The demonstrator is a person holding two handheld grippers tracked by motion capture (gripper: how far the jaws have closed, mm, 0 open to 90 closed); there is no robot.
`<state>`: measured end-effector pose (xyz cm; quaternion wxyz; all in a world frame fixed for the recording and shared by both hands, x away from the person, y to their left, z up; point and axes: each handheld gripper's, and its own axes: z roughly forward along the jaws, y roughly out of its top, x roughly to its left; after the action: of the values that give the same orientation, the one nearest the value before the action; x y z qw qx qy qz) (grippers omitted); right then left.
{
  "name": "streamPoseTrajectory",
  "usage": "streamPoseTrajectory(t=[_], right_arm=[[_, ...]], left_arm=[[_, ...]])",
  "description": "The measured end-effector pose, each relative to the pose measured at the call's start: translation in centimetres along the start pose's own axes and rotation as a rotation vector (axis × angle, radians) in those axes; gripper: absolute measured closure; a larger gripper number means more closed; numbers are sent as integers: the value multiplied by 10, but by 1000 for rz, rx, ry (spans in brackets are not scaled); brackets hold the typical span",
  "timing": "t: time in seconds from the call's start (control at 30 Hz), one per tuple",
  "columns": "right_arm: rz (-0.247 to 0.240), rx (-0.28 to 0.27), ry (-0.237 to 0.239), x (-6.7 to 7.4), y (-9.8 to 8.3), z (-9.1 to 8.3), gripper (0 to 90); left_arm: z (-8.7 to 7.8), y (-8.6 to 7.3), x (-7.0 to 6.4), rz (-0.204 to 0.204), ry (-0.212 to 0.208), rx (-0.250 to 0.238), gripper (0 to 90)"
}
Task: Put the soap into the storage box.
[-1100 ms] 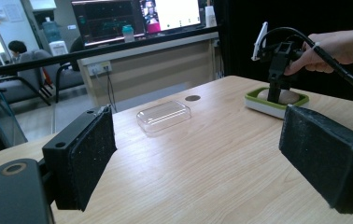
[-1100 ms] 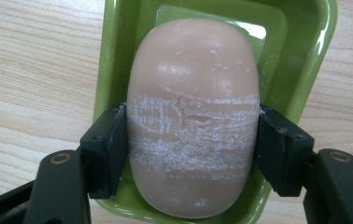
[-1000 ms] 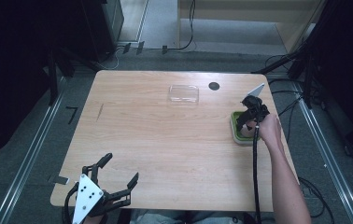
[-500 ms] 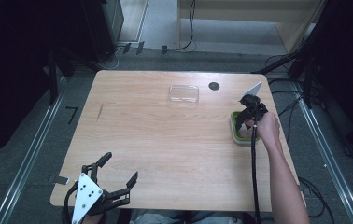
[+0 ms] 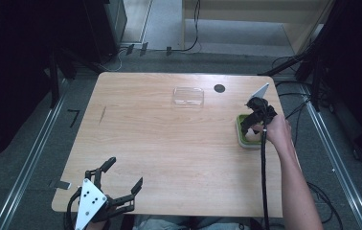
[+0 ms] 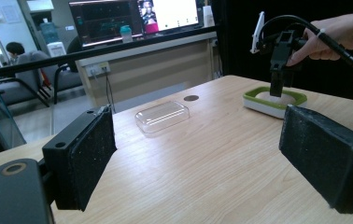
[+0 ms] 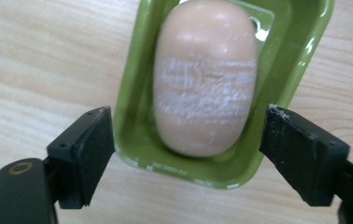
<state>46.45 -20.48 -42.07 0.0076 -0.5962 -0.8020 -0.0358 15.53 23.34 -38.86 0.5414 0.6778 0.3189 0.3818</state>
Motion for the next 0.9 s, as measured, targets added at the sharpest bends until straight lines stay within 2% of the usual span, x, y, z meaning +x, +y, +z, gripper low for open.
streamPoseTrajectory(t=[0.1,0.17,0.4,0.63,0.9], right_arm=[[-35,15,9,6,-2,-5,139],[-33,22,10,8,-3,-7,138],[-80,19,28,18,-14,-19,125],[-125,22,16,29,-30,-25,109],[-185,33,1,42,-46,-23,101]], left_arm=[[-1,0,0,-4,6,1,114],[-1,0,1,-3,6,1,113],[-2,-1,1,-2,4,0,113],[-1,0,0,3,-3,-1,113],[-1,0,0,2,-1,0,113]])
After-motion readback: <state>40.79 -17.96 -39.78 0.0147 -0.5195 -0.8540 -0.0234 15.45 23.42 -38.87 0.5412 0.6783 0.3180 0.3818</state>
